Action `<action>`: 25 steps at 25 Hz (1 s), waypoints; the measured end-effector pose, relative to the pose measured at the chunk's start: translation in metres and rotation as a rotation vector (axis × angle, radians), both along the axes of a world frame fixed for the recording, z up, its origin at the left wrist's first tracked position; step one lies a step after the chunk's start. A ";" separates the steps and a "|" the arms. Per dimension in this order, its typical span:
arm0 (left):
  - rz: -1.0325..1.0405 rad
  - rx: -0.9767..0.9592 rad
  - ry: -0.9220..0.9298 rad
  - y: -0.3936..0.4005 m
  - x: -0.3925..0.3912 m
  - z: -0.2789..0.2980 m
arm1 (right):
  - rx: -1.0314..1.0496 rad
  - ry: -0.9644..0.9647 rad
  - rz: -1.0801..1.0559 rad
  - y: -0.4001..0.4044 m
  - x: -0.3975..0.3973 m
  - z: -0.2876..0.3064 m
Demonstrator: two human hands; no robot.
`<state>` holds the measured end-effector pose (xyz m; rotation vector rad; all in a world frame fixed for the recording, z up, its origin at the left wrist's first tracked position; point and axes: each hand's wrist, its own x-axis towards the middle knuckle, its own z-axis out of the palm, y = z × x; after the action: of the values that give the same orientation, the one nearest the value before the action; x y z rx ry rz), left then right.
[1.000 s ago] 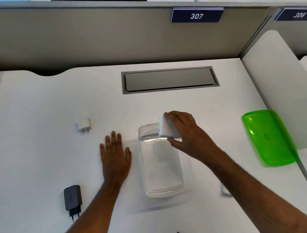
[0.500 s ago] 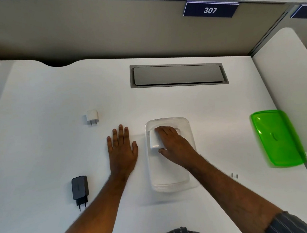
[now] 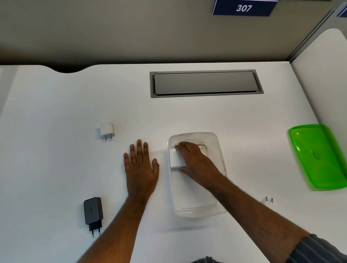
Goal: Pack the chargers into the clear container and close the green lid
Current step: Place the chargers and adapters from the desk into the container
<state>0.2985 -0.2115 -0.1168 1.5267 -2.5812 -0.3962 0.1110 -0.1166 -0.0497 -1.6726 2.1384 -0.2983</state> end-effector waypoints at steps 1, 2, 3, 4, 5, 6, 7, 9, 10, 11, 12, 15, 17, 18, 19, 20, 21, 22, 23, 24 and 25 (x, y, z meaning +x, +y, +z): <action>0.001 0.003 -0.002 0.000 0.000 0.000 | -0.008 0.006 -0.001 0.001 0.001 -0.001; 0.002 0.008 -0.004 0.000 0.000 0.000 | -0.020 0.018 0.002 0.002 0.001 -0.001; 0.002 0.011 -0.005 0.000 0.000 0.000 | -0.031 0.031 0.008 0.003 0.002 -0.001; 0.002 0.014 -0.006 0.000 0.000 0.000 | -0.038 0.043 0.017 0.003 0.002 0.000; 0.003 0.017 -0.008 0.000 0.000 0.000 | -0.039 0.052 0.025 0.003 0.002 0.002; 0.003 0.022 -0.013 0.000 0.000 0.001 | -0.039 0.057 0.032 0.003 0.001 0.005; 0.001 0.028 -0.017 0.000 0.000 0.001 | -0.045 0.057 0.037 0.004 0.001 0.008; -0.008 0.038 -0.022 -0.001 0.001 0.002 | -0.085 0.046 0.041 0.007 0.001 0.017; -0.014 0.049 -0.020 -0.001 0.001 0.004 | -0.112 0.033 0.038 0.009 0.002 0.021; -0.020 0.063 -0.016 -0.002 0.001 0.006 | -0.138 0.015 0.032 0.012 0.002 0.026; -0.027 0.079 -0.010 -0.003 0.002 0.008 | -0.165 -0.006 0.024 0.016 0.002 0.031; -0.045 0.135 0.006 -0.007 0.004 0.012 | -0.240 -0.058 -0.003 0.029 0.001 0.046; -0.058 0.169 -0.001 -0.010 0.008 0.014 | -0.288 -0.092 -0.042 0.042 0.000 0.053; -0.067 0.181 -0.002 -0.011 0.010 0.016 | -0.306 -0.117 -0.081 0.049 -0.001 0.058; -0.075 0.191 0.000 -0.012 0.012 0.017 | -0.318 -0.143 -0.125 0.056 -0.002 0.063; -0.081 0.200 0.001 -0.013 0.012 0.019 | -0.326 -0.158 -0.163 0.062 -0.005 0.067; -0.083 0.207 0.001 -0.013 0.013 0.021 | -0.333 -0.161 -0.191 0.069 -0.008 0.071; -0.081 0.209 -0.003 -0.011 0.013 0.023 | -0.342 -0.152 -0.213 0.077 -0.012 0.074; -0.077 0.204 -0.011 -0.009 0.013 0.024 | -0.352 -0.142 -0.234 0.085 -0.016 0.076; -0.075 0.198 -0.019 -0.006 0.013 0.025 | -0.360 -0.130 -0.259 0.093 -0.021 0.078; -0.076 0.193 -0.024 -0.002 0.013 0.026 | -0.365 -0.117 -0.286 0.102 -0.025 0.078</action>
<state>0.3112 -0.2130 -0.0907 1.4999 -2.6942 -0.6565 0.0855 -0.0150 0.0284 -1.4749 2.3354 -0.8943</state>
